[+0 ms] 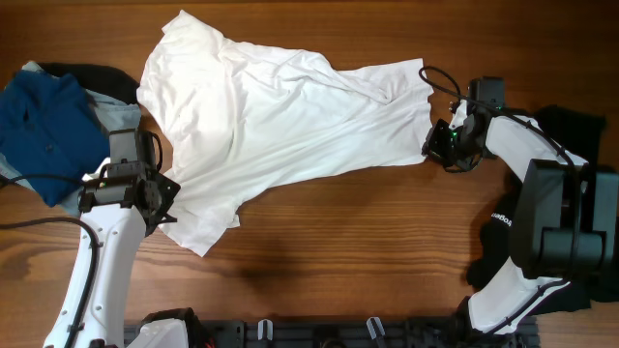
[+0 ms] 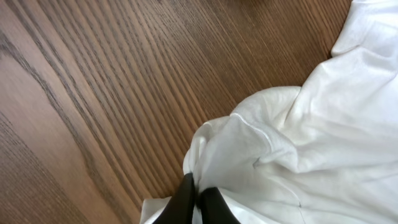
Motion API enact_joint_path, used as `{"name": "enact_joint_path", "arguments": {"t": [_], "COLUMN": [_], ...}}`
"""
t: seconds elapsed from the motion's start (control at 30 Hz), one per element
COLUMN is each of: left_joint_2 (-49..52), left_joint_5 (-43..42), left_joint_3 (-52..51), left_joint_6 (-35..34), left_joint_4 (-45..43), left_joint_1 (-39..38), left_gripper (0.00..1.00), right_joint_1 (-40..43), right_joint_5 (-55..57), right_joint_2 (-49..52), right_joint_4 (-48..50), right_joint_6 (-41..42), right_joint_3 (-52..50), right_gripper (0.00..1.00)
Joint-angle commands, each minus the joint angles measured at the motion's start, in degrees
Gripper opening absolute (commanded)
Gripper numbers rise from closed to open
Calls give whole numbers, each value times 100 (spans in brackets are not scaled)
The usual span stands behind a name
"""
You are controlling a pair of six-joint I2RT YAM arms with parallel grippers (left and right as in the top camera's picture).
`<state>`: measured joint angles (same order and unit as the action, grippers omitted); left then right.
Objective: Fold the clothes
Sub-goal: 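Pull the shirt edges outward with both grippers to flatten it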
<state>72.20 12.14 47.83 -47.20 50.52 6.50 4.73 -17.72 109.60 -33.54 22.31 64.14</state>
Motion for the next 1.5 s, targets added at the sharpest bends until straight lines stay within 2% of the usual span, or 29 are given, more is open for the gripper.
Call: {"name": "enact_joint_path", "arguments": {"t": [0.0,0.07,0.1,0.17,0.27,0.33,0.47,0.7,0.83,0.9,1.07,1.13,1.27,1.33,1.37,1.4,1.43,1.47], "left_joint_2": [-9,-37,-85,-133,-170,-170,-170,-308,-555,-518,533,1141,2750,3233,3261,3246,3145,3121], "left_joint_5": [9,0,-94,-247,-341,-520,-1067,-1084,-1086,-1156,-1727,-2015,-2612,-3165,-3261,-3274,-3292,-3270], "left_joint_3": [2,26,157,557,1663,2470,4124,6360,6723,6723,6723,6723,6723,6725,6725,6738,6972,7357], "left_joint_6": [52,199,680,1207,1727,1729,2155,2455,2450,2448,2450,2452,2732,2712,2485,2308,2065,1967], "left_joint_4": [-13,-11,0,162,538,861,1427,2411,2129,2039,1943,1700,186,-1268,-1961,-2409,-3281,-3563], "left_joint_1": [42,42,42,42,44,105,284,531,529,529,522,522,372,308,308,308,313,348], "left_gripper": [4,4,4,4,4,4,4,4,4,4,4,4,4,4,4,4,4,4], "right_joint_1": [-37,-17,-17,-17,-17,-15,-15,-17,-17,-17,-17,-17,-17,-17,-17,-17,-17,-17], "right_joint_5": [168,208,208,232,498,881,1095,1394,1773,1775,1576,1554,894,688,682,688,706,793], "right_joint_2": [125,-57,-269,-721,-1585,-2048,-2918,-4022,-4159,-3891,-2330,-1722,-348,-219,-254,-278,-278,-278], "right_joint_4": [-208,-828,-1187,-1781,-2586,-3018,-3405,-3462,-3281,-3285,-3067,-2793,-1086,-118,186,496,619,608], "right_joint_6": [13,-39,-149,-306,-723,-782,-1032,-1163,-1189,-1298,-1532,-1552,-1770,-1152,-1005,-986,-986,-992], "right_joint_3": [15,437,765,1399,2498,3095,4113,5128,5270,5270,5270,5270,5270,5289,5366,5681,6137,6636], "right_gripper": [4,4,4,4,4,4,4,4,4,4,4,4,4,4,4,4,4,4]}}
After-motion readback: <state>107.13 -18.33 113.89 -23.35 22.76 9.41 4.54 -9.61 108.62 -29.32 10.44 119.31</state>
